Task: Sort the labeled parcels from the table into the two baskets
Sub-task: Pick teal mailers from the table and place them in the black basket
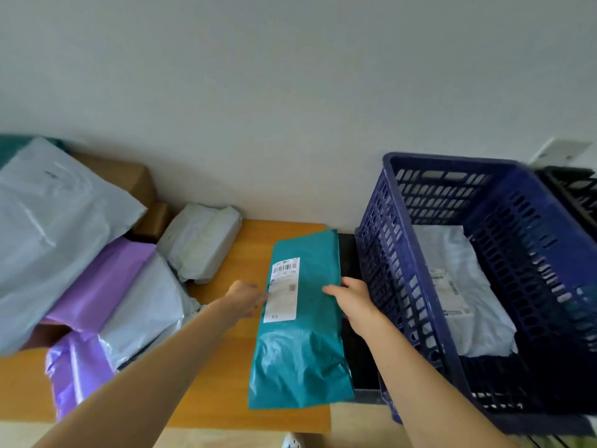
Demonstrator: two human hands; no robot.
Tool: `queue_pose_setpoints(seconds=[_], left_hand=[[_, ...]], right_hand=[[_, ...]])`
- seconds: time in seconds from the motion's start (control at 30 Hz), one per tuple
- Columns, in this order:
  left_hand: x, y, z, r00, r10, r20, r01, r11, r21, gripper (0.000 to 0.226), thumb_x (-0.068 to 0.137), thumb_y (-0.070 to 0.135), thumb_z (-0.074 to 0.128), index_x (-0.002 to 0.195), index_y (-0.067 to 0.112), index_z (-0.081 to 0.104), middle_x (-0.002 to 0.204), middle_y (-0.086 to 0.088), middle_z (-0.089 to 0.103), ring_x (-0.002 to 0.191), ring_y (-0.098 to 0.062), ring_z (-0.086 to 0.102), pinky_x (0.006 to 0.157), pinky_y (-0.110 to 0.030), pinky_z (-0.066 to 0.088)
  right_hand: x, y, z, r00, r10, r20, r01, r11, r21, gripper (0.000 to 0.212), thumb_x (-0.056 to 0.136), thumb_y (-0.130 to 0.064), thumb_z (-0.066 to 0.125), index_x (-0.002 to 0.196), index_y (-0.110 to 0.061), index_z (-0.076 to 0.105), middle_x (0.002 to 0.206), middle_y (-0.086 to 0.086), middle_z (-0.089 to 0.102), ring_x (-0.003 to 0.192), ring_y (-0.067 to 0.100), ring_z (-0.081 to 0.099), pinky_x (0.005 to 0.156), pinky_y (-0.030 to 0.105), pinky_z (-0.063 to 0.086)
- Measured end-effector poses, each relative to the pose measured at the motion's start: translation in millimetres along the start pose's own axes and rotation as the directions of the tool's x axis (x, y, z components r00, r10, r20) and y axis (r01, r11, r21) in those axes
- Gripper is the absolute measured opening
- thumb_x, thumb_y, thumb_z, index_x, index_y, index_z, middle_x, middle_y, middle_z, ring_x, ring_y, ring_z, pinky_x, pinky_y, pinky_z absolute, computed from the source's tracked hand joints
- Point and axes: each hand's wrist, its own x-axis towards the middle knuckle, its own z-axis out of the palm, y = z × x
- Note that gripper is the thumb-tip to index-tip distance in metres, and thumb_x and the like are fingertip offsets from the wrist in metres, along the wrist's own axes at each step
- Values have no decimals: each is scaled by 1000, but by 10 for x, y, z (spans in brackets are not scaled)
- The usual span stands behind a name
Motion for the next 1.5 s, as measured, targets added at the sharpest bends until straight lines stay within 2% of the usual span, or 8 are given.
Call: queue_pose_setpoints(seconds=[0.17,0.37,0.47,0.67,1.03,1.2,1.33,1.5], left_hand=[[-268,36,-392,994,78,72,-78,997,4,61,91,15,64,145,10,36,132,-12,54,114,-27,55,93,-40,47],[-588,-117,-965,978,165,130,-161,986,-42,57,90,7,63,142,14,42,134,-11,54,118,-33,56,98,-50,48],[-747,-235,-1204,972,219,83,-212,974,-86,54,88,7,66,138,13,47,128,-9,57,111,-29,59,95,-46,51],[-1015,-494,-1707,948,318,-26,-318,936,-150,39,82,10,74,119,6,62,102,-3,70,92,-19,68,79,-34,58],[-1483,-662,-2290,877,462,-132,-479,861,-169,56,81,-6,69,130,15,54,89,2,64,71,-9,64,45,-17,49],[-1680,-749,-2358,867,489,-99,-499,855,-143,68,78,-1,74,135,25,48,88,0,65,75,-9,65,45,-18,51],[-1797,-853,-2395,851,517,-90,-525,839,-146,69,76,1,77,130,33,47,88,0,65,72,-9,66,47,-19,51],[-1889,-965,-2406,842,537,-54,-537,826,-171,71,77,-1,75,128,38,45,89,-3,67,69,-8,69,48,-21,53]], right_hand=[[-270,-151,178,997,-55,49,50,994,92,16,87,-2,63,101,-9,69,98,6,73,86,20,70,68,30,56],[-721,-234,541,985,-129,118,116,987,108,19,88,-3,63,105,-9,67,103,5,73,93,21,70,83,37,57],[-929,-269,746,977,-200,81,194,978,76,18,88,-4,63,104,-12,66,104,3,72,92,19,70,81,36,58],[-1299,-304,1133,946,-319,51,321,947,-19,21,88,-10,66,100,-26,60,93,-15,66,70,-6,66,52,11,48],[-1783,-471,1628,871,-475,126,483,874,-46,29,89,-7,65,107,-28,57,109,-10,64,94,3,63,66,16,50],[-1940,-492,1664,847,-512,143,526,847,-77,40,86,-9,69,117,-30,53,111,-14,60,101,3,58,75,18,50],[-2056,-496,1655,842,-512,168,531,842,-94,55,82,-9,73,125,-31,47,104,-20,57,92,-5,55,61,11,47],[-2204,-403,1671,847,-510,148,524,848,-75,65,82,-7,73,136,-26,43,111,-10,62,101,8,62,68,20,53]])
